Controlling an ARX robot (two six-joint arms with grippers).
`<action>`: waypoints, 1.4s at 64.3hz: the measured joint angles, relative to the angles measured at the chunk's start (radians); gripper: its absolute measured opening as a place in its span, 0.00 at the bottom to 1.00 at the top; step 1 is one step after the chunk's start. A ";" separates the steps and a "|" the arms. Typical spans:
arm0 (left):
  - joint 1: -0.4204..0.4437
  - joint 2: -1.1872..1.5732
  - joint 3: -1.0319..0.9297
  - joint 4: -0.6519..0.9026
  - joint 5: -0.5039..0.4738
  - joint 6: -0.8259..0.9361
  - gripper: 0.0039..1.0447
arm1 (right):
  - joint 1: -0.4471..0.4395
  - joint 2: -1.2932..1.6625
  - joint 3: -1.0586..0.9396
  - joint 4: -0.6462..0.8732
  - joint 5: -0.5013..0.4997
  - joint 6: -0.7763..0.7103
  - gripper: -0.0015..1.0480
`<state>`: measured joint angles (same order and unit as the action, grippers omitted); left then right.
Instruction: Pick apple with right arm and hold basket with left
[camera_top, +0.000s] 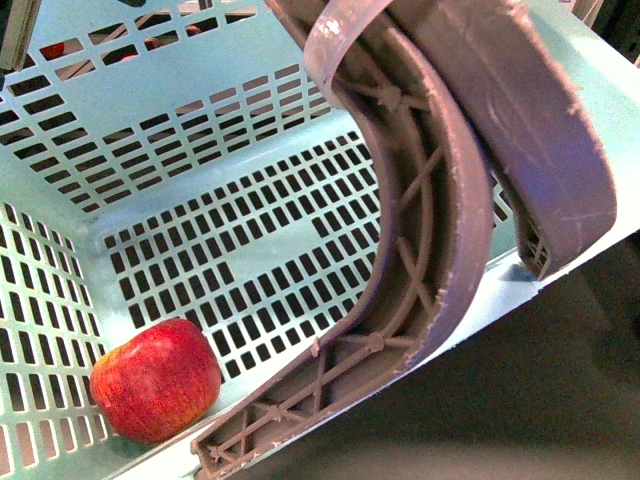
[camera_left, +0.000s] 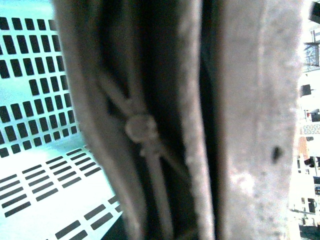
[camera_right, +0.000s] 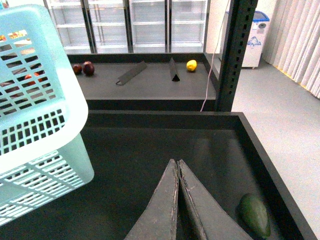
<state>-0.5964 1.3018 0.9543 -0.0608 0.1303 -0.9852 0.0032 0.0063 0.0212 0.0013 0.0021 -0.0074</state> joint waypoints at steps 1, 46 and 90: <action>0.000 0.000 0.000 0.000 0.000 0.000 0.13 | 0.000 0.000 0.000 0.000 0.000 0.000 0.04; 0.000 0.000 0.000 0.000 0.000 0.000 0.13 | 0.000 0.000 0.000 0.000 0.000 0.001 0.92; 0.172 -0.024 -0.007 -0.248 -0.529 -0.082 0.13 | 0.000 -0.001 0.000 0.000 -0.002 0.001 0.92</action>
<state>-0.4244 1.2781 0.9470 -0.3084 -0.3985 -1.0676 0.0032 0.0055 0.0208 0.0013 -0.0002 -0.0063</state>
